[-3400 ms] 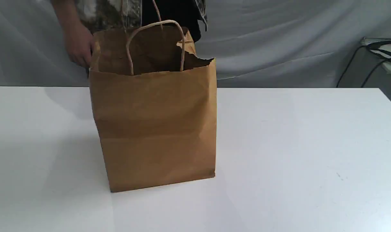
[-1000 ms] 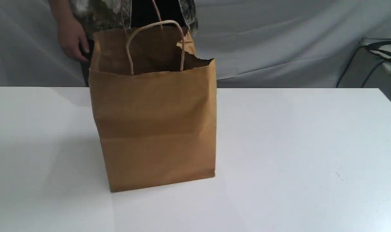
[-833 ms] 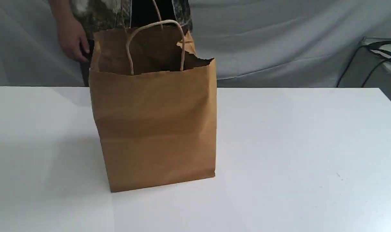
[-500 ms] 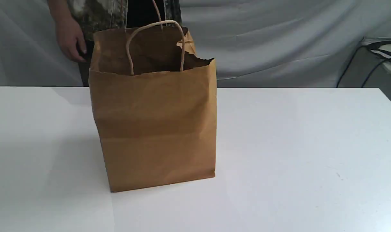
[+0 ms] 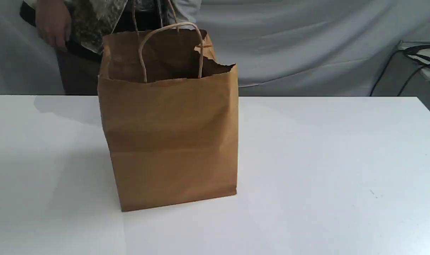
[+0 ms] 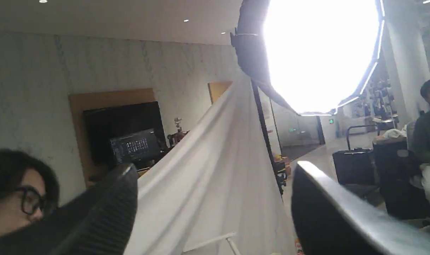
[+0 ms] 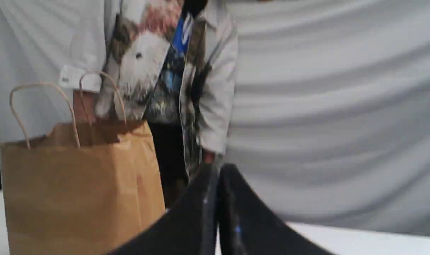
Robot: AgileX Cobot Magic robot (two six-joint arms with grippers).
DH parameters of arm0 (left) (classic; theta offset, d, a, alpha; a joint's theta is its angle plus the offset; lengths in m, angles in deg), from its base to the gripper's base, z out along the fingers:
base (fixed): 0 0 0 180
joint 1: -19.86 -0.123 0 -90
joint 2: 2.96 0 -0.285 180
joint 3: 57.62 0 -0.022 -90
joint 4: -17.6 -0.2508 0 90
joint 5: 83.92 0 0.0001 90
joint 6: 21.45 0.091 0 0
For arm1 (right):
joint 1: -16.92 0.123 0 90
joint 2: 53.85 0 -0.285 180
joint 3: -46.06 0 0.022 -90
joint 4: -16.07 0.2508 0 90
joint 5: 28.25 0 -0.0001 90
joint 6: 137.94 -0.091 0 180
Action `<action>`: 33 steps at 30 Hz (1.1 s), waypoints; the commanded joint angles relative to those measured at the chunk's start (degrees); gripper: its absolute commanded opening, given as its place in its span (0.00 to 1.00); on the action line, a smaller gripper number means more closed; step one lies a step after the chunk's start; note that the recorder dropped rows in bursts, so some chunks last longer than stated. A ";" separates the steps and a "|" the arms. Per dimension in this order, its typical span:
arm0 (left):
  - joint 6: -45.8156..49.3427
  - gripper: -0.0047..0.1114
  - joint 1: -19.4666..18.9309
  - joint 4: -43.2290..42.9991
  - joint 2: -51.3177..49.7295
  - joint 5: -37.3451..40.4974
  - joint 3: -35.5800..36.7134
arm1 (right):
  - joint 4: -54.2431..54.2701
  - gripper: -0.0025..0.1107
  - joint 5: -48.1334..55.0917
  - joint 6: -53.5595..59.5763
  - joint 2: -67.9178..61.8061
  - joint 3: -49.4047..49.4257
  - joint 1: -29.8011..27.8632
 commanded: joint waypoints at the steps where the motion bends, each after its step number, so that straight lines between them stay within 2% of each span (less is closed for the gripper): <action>1: -0.83 0.59 -0.12 0.19 0.62 -0.25 -0.09 | 0.29 0.02 -9.00 -0.28 0.24 3.94 0.16; 4: -0.83 0.59 -0.12 0.19 1.04 -0.25 -0.09 | 1.74 0.02 -7.09 -0.28 0.24 4.05 0.16; 8: -0.95 0.59 -0.12 0.19 1.04 -0.25 -0.09 | 9.29 0.02 -6.14 -1.04 0.24 4.05 0.16; 17: -2.11 0.59 -0.12 0.19 1.04 -0.25 -0.09 | 9.66 0.02 13.81 -0.92 0.24 4.35 0.16; 22: -2.11 0.59 -0.12 0.19 1.04 -0.25 -0.09 | 9.77 0.02 13.77 -0.92 0.24 6.87 0.16; 24: -2.11 0.59 -0.12 0.19 1.04 -0.25 -0.09 | 10.58 0.02 18.38 -1.21 0.24 6.87 0.16; 29: -2.10 0.59 -0.12 0.19 0.94 -0.25 -0.09 | 17.45 0.02 19.62 -5.74 0.24 6.87 0.16; 33: -2.24 0.59 -0.12 0.19 0.94 -0.25 -0.09 | 15.88 0.02 19.94 -6.67 0.24 6.87 0.16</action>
